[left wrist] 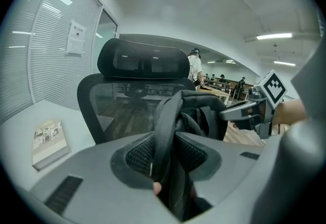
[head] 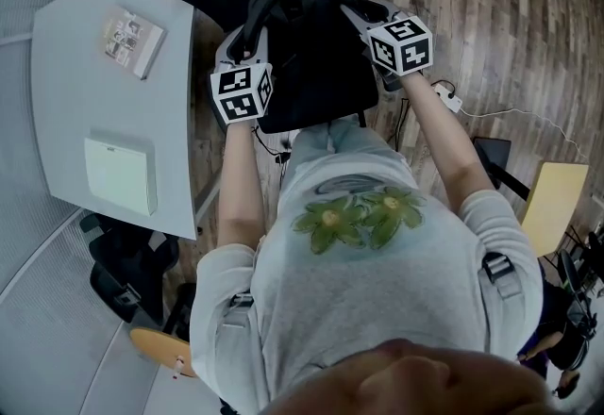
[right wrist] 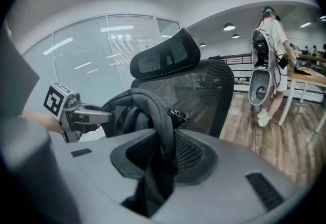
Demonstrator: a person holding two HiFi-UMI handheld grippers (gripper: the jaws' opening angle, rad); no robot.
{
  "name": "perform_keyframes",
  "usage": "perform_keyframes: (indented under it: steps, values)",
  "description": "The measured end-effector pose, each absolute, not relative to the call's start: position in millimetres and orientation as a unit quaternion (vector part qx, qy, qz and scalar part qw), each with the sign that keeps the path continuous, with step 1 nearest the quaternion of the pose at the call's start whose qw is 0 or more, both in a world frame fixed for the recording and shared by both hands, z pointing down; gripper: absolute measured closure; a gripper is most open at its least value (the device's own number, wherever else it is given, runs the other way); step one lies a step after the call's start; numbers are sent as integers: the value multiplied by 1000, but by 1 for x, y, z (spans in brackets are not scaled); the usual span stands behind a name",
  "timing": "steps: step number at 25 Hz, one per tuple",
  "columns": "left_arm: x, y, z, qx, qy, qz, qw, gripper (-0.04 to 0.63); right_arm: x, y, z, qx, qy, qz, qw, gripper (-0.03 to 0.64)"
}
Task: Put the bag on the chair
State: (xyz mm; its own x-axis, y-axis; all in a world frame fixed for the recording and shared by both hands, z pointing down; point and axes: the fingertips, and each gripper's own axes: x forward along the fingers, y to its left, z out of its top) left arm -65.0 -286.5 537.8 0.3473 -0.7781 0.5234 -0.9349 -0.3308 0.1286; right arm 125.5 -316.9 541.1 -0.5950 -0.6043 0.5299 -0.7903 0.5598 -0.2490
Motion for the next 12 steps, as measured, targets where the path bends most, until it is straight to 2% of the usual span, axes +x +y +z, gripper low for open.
perform_keyframes:
  steps: [12]
  values:
    - [-81, -286, 558, 784, -555, 185, 207, 453, 114, -324, 557, 382, -884, 182, 198, 499]
